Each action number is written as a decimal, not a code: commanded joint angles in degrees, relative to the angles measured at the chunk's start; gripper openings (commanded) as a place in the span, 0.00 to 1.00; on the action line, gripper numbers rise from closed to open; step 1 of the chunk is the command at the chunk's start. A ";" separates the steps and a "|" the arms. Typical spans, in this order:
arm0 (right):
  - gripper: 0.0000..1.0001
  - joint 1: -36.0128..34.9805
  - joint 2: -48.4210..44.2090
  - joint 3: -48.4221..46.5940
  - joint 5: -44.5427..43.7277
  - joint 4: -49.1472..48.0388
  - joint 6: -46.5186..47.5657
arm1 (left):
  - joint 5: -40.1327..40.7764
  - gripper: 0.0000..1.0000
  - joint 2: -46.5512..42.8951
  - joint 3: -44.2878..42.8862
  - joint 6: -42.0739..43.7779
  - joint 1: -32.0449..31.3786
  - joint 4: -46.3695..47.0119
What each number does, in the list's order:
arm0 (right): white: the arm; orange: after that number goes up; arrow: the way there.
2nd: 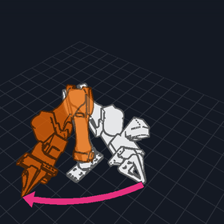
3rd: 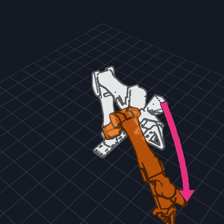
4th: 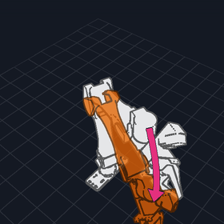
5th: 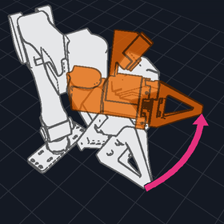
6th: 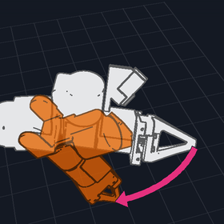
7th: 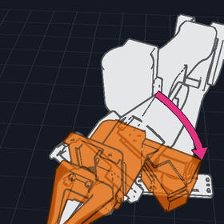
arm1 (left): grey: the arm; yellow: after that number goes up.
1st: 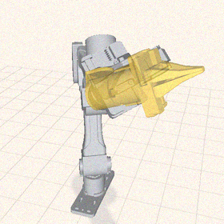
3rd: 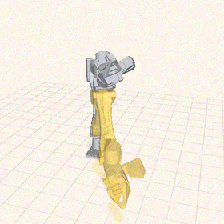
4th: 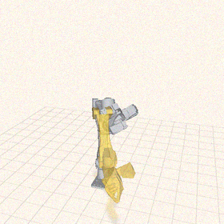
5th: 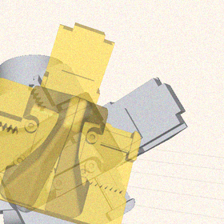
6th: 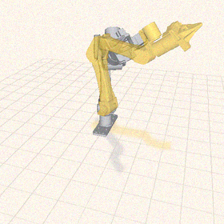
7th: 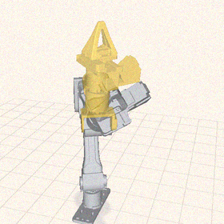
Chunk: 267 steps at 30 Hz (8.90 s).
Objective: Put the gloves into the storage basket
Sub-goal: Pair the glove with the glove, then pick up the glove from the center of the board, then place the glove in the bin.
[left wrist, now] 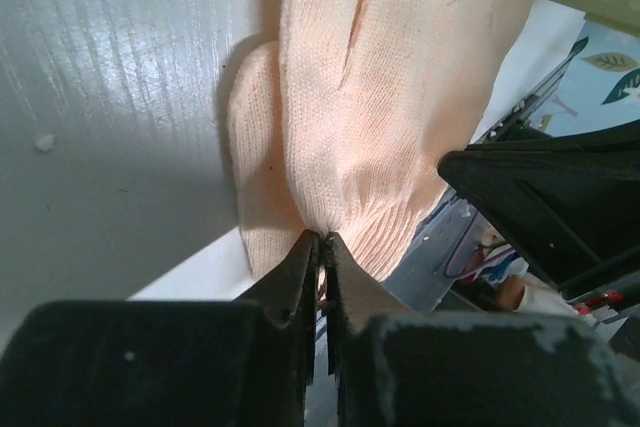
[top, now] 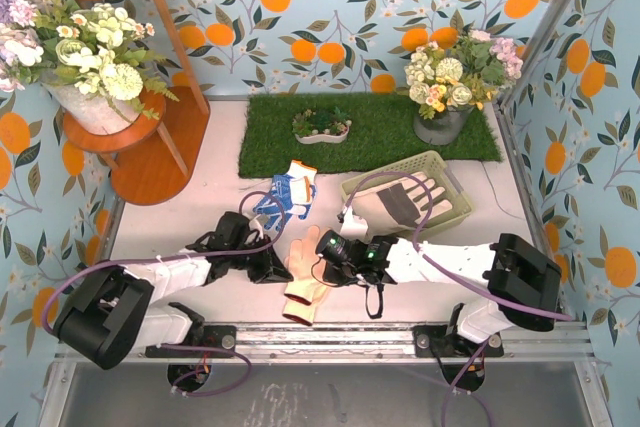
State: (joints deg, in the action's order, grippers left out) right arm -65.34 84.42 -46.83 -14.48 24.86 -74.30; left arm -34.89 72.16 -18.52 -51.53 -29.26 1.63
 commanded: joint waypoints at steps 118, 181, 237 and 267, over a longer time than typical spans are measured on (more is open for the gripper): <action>0.00 -7.82 -10.09 18.14 -11.78 -17.84 -17.01 | 10.31 0.00 -7.82 0.59 3.94 -3.00 1.85; 0.00 49.46 -35.75 6.11 -8.22 2.25 24.02 | 6.61 0.00 63.96 -95.45 29.74 -11.42 -7.75; 0.00 38.10 -11.22 9.56 -7.88 -3.56 13.09 | 13.80 0.41 64.78 -100.89 41.25 -10.56 -22.79; 0.00 33.35 -5.15 7.05 -13.42 -5.48 8.31 | 28.39 0.76 23.13 -60.55 33.74 -9.12 -15.05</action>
State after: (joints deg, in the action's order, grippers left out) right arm -31.55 79.53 -38.59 -25.36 16.99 -68.20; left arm -10.35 101.86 -82.43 -15.70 -38.57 -18.65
